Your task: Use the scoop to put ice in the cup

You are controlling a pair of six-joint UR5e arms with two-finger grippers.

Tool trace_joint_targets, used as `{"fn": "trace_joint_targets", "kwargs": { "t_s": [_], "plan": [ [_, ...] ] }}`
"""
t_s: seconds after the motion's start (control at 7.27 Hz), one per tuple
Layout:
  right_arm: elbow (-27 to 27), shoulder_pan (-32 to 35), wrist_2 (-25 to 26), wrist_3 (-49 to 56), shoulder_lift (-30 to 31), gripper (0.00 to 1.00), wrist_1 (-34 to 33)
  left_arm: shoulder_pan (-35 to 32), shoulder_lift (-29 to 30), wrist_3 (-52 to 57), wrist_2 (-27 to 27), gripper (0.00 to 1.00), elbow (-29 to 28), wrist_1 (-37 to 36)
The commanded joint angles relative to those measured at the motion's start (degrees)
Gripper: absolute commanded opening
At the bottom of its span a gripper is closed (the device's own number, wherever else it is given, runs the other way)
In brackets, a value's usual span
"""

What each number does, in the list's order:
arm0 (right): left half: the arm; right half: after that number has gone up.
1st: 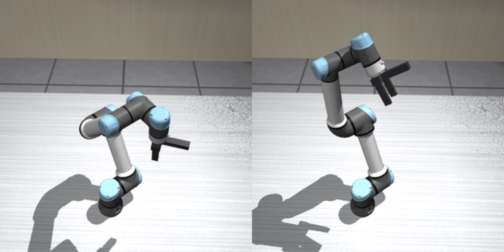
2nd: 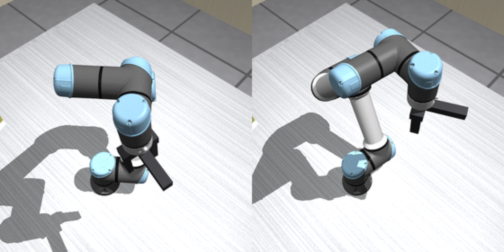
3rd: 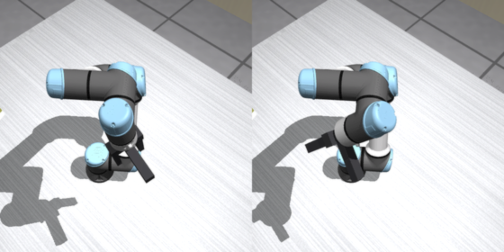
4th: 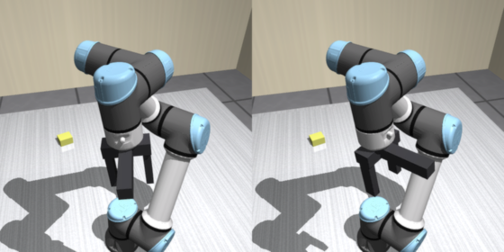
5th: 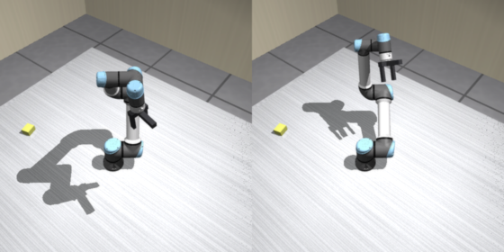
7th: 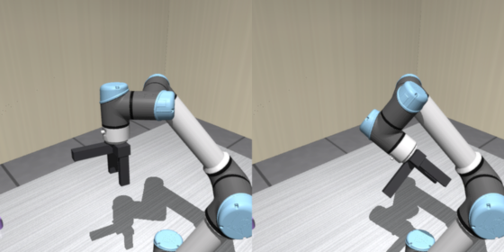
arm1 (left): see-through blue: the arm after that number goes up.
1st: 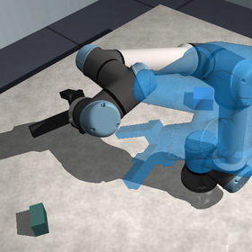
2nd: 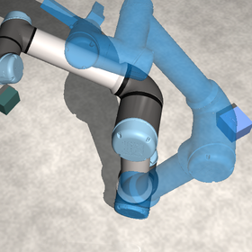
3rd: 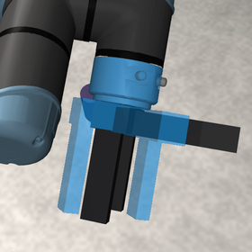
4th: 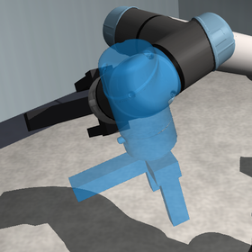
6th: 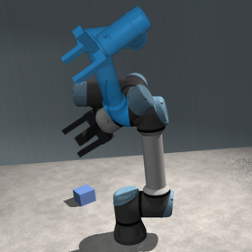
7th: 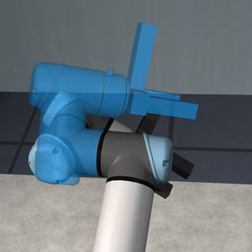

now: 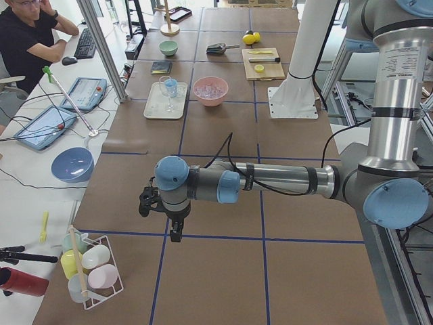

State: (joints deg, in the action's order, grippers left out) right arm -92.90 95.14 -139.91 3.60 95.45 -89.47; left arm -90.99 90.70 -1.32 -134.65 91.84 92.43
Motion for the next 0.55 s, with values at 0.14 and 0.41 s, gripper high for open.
{"fn": "trace_joint_targets", "kwargs": {
  "t_s": [0.14, 0.41],
  "plan": [
    [0.0, 0.04, -0.01, 0.0, 0.0, 1.0, 0.0, 0.02, 0.26, 0.0, 0.0, 1.0, 0.0, 0.03],
    [0.08, 0.04, 0.08, 0.09, 0.0, 1.0, 0.0, 0.02, 0.44, 0.0, 0.0, 1.0, 0.0, 0.03]
  ]
}}
